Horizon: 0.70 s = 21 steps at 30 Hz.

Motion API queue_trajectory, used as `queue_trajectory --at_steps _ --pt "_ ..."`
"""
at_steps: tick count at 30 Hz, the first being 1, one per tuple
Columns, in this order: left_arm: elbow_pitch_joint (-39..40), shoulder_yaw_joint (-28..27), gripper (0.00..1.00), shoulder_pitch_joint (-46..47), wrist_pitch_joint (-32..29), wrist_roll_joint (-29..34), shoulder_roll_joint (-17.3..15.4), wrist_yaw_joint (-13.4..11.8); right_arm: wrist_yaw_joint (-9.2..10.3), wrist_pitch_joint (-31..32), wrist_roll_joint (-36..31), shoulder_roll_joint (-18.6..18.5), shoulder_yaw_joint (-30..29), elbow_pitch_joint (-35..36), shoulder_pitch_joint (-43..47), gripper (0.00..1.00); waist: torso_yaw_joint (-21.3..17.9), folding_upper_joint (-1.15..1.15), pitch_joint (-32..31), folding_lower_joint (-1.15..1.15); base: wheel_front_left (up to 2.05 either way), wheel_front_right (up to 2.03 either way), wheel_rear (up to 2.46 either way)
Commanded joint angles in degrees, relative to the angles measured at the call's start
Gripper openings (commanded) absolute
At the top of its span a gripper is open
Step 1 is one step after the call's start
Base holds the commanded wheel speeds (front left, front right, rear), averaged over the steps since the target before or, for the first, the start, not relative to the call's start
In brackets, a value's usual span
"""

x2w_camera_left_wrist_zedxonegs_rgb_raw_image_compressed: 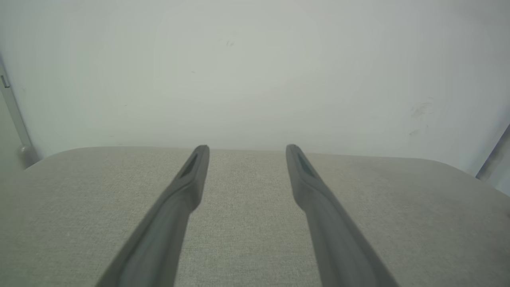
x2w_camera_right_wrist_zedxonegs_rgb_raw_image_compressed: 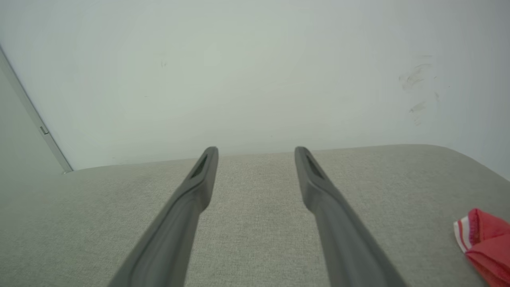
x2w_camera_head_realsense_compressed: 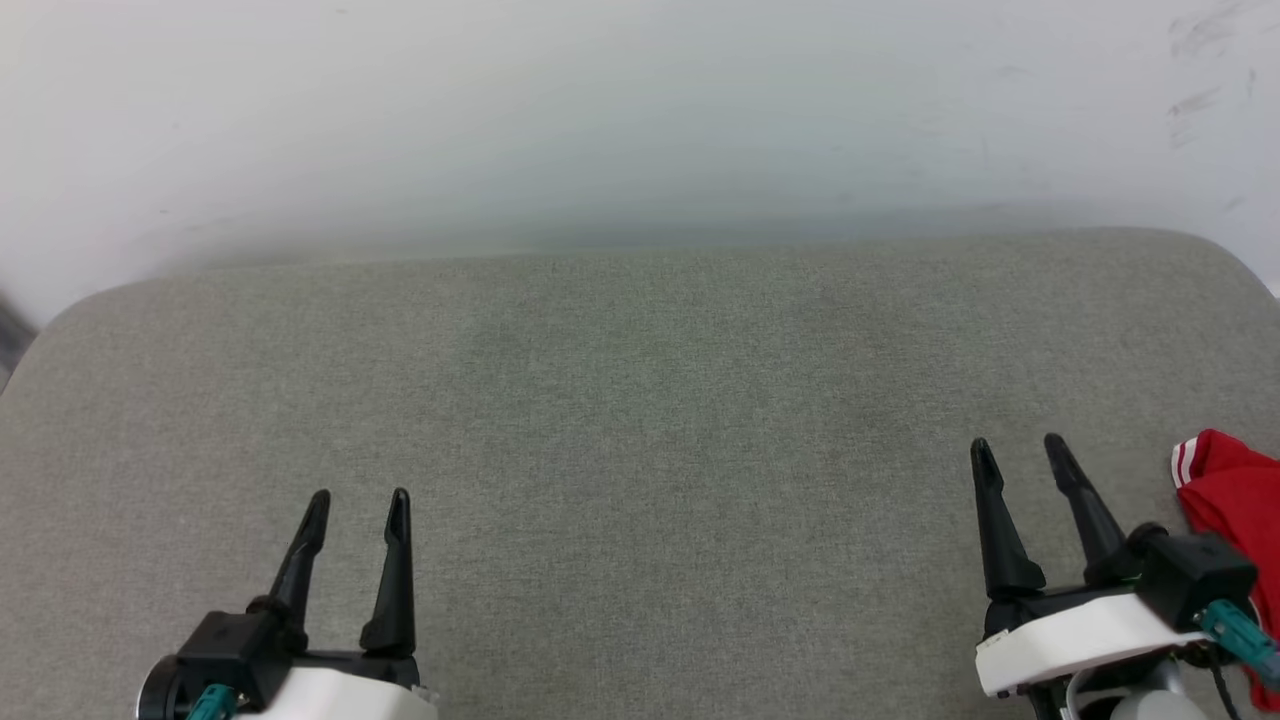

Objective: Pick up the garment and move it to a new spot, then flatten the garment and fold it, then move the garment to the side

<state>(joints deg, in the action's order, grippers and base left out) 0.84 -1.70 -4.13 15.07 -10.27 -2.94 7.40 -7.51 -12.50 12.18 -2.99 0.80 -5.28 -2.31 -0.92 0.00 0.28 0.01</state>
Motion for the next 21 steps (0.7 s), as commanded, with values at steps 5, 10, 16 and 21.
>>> queue_trajectory --at_steps 5,10,16,21 --pt "-2.0 0.1 0.00 -0.7 -0.3 -1.9 0.0 0.0 0.00 0.2 1.7 0.0 0.0 -2.0 0.8 0.00 0.0 0.00 0.0 0.00 0.00 0.00 0.00" --pt "-2.8 0.1 0.00 0.0 -1.5 -8.0 -0.3 -0.1 0.00 1.4 7.6 -0.3 -0.2 -2.4 0.5 0.00 0.0 0.00 0.0 0.00 0.00 0.00 0.00" --pt "-3.8 0.2 0.00 0.9 -2.6 -13.6 -0.6 -0.1 0.00 2.4 13.0 -0.5 -0.5 -2.9 0.1 0.00 0.1 0.00 0.0 0.00 0.00 0.00 0.00" --pt "-4.7 0.2 0.00 1.6 -3.7 -18.9 -0.9 0.0 0.00 3.4 18.1 -0.6 -0.7 -3.3 -0.2 0.00 0.1 0.00 0.0 0.00 0.00 0.00 0.00"
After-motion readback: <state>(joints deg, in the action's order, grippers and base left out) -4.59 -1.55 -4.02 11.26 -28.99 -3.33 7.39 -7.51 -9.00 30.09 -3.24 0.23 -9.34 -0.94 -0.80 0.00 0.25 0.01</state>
